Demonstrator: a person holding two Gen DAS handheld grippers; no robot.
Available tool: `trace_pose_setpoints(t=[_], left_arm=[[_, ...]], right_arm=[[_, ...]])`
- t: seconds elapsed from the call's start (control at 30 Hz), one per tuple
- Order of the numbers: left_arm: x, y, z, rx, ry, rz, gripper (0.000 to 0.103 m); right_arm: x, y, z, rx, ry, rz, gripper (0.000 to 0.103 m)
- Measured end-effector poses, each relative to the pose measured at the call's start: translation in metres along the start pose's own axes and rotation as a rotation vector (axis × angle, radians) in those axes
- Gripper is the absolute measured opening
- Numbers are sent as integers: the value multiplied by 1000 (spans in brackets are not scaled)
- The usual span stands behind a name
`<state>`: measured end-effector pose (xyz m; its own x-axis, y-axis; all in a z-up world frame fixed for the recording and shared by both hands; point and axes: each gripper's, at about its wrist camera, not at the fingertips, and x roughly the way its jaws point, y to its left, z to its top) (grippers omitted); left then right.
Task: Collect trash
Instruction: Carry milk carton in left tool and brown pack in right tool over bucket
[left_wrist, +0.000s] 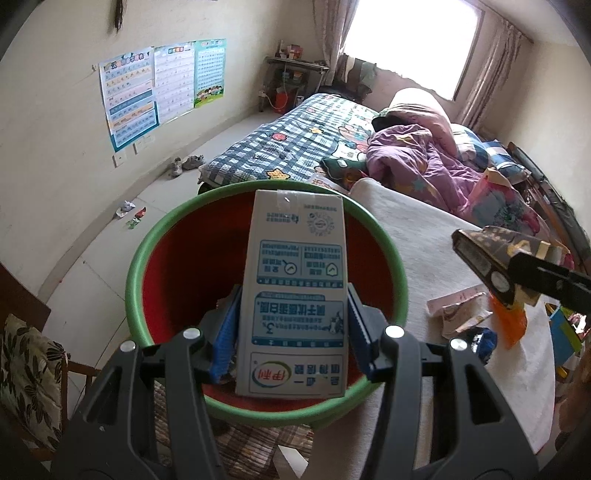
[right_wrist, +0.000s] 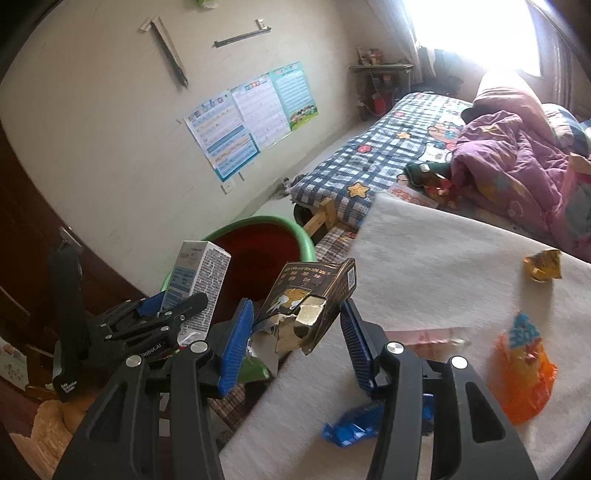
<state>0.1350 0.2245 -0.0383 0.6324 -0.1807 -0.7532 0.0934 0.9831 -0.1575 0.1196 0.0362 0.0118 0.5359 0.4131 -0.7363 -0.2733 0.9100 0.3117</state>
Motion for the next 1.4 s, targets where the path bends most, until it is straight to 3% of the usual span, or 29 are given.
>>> trace_pose_setpoints(t=[0.6, 1.4], left_arm=[[12, 27, 3, -14, 30, 18, 51], [22, 32, 3, -14, 56, 23, 51]], right_arm=[[52, 33, 9, -40, 69, 50, 48], [56, 40, 9, -44, 46, 54, 49]])
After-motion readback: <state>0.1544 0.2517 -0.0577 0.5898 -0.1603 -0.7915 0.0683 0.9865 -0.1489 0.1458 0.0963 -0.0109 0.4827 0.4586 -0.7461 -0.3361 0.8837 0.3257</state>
